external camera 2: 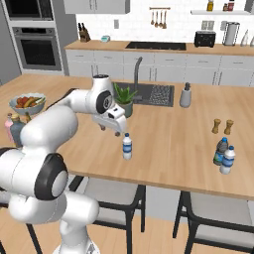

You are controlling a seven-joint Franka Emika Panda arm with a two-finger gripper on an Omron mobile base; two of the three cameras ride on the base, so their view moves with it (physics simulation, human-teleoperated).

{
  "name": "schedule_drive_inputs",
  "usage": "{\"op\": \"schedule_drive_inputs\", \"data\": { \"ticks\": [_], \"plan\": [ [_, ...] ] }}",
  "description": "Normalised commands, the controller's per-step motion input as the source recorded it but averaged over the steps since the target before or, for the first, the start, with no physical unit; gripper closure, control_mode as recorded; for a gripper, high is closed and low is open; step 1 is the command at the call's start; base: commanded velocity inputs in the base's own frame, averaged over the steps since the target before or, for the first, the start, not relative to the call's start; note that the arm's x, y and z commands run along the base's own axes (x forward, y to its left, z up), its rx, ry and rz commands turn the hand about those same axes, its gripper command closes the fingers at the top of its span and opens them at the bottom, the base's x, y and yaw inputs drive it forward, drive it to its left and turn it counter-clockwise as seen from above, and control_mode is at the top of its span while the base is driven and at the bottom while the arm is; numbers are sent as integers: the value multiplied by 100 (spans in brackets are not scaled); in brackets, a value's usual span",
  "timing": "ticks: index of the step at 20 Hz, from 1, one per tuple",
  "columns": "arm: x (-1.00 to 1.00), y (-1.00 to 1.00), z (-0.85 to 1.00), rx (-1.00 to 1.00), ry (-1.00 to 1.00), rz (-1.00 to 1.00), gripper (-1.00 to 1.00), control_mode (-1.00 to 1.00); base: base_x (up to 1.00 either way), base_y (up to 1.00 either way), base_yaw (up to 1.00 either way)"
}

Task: Move the plastic bottles in the middle to the plastics group, and the glass bottles in the middle to the glass group.

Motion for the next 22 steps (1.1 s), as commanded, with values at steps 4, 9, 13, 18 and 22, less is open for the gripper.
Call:
{"op": "schedule_drive_inputs", "data": {
  "ticks": [4,9,13,18,22],
  "plan": [
    [54,-17,-22,0,-1,0,-100,-100,0,0,0],
    [35,-17,-15,0,-1,0,-100,-100,0,0,0],
    [11,-11,-10,0,0,0,-100,-100,0,0,0],
    [5,-8,-14,0,0,0,-100,-100,0,0,0],
    [30,-12,-19,0,0,0,-100,-100,0,0,0]
  ]
}}
